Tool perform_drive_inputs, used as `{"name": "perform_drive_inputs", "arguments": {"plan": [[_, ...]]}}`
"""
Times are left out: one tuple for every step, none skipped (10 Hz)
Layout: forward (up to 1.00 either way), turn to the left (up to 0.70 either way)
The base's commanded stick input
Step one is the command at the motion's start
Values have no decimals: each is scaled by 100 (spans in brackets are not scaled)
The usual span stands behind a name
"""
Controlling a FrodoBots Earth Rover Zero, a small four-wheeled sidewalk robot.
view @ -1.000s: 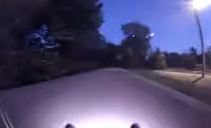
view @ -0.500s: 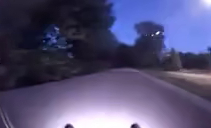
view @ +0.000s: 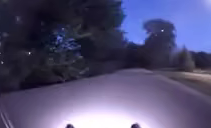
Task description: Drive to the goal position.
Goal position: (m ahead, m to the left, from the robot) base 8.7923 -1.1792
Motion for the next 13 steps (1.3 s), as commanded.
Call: {"name": "perform_drive_inputs", "arguments": {"plan": [[100,-40],[100,-40],[100,-40],[100,-40],[100,-40],[100,-40],[100,-40],[100,-40],[100,-34],[100,-6],[100,0],[100,0],[100,0]]}}
